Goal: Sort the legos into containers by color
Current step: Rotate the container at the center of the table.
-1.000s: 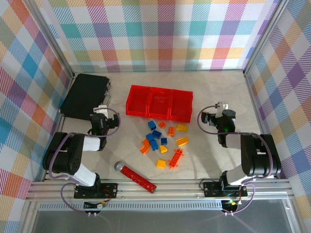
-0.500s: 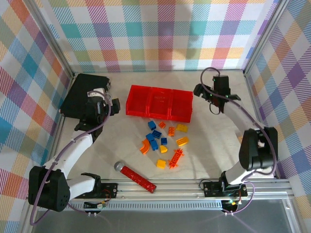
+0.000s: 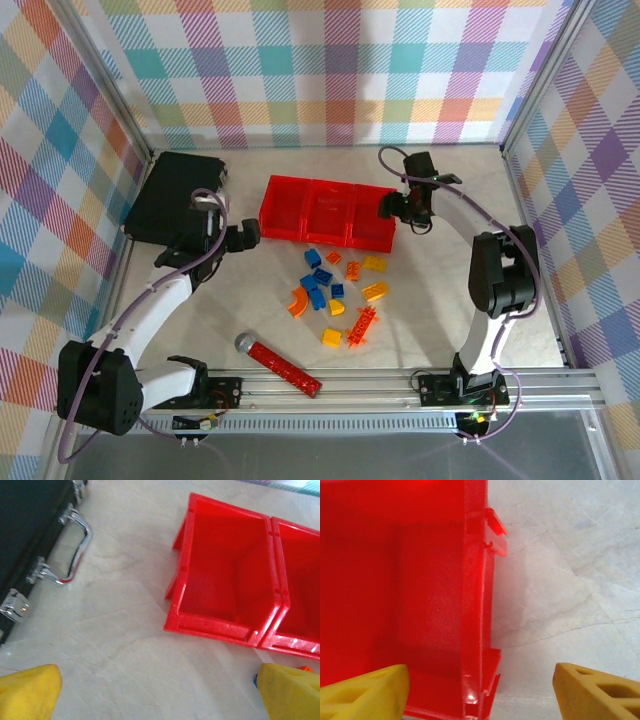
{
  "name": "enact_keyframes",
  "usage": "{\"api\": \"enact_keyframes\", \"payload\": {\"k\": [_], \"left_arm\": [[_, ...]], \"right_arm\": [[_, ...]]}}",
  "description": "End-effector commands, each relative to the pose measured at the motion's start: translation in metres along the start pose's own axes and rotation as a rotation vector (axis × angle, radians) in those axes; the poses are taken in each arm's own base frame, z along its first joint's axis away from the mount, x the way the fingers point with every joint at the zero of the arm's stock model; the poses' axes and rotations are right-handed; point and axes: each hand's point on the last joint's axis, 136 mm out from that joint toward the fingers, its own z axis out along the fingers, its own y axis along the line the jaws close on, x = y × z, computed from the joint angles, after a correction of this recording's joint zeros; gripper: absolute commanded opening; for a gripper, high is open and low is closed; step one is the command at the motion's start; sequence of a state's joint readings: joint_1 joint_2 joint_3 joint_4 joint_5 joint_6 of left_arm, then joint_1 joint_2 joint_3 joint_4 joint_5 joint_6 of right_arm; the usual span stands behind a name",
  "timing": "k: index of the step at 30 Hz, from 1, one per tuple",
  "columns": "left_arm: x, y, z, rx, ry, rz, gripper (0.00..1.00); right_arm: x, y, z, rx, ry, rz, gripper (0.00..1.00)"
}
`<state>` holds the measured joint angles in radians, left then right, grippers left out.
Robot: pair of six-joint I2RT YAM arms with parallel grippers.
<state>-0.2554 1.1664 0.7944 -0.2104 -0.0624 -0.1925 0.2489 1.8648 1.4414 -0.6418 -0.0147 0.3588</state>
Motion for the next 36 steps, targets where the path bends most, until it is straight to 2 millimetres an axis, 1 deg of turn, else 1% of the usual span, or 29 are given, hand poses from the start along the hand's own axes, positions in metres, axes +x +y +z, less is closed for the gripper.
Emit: {"api": "enact_keyframes", "payload": {"k": [1,4,9,12,13,16,17,20,24,30,36], "left_arm": [[0.016,-0.012,0.007,0.050,0.050,-0.006,1.00],[0.018,-0.020,0.010,0.078,0.064,0.001,1.00],[0.026,-0.028,0.013,0.099,0.099,0.009,1.00],[0.029,-0.031,0.013,0.107,0.107,0.015,1.00],[0.029,-0.032,0.012,0.112,0.107,0.018,1.00],[0.032,-0.037,0.011,0.127,0.119,0.034,1.00],[0.032,-0.037,0.010,0.125,0.122,0.039,1.00],[0.033,-0.037,0.009,0.124,0.126,0.050,1.00],[0.032,-0.038,0.008,0.125,0.122,0.053,1.00],[0.031,-0.038,0.007,0.124,0.112,0.048,1.00],[0.034,-0.037,0.007,0.114,0.119,0.048,1.00]], "right_arm": [[0.001,-0.003,0.007,0.016,0.042,-0.050,0.70],[0.000,0.004,0.015,-0.010,0.064,-0.084,0.63],[-0.004,0.007,0.019,-0.006,0.067,-0.124,0.58],[-0.004,0.008,0.022,-0.007,0.088,-0.140,0.57],[-0.003,0.010,0.023,-0.014,0.100,-0.150,0.53],[0.000,0.011,0.024,-0.013,0.113,-0.173,0.49],[0.001,0.012,0.024,-0.015,0.117,-0.185,0.45],[0.004,0.010,0.027,-0.005,0.129,-0.209,0.40],[0.007,0.009,0.029,0.002,0.137,-0.232,0.37],[0.010,0.012,0.029,-0.022,0.151,-0.289,0.28],[0.014,0.010,0.033,-0.027,0.170,-0.366,0.22]]}}
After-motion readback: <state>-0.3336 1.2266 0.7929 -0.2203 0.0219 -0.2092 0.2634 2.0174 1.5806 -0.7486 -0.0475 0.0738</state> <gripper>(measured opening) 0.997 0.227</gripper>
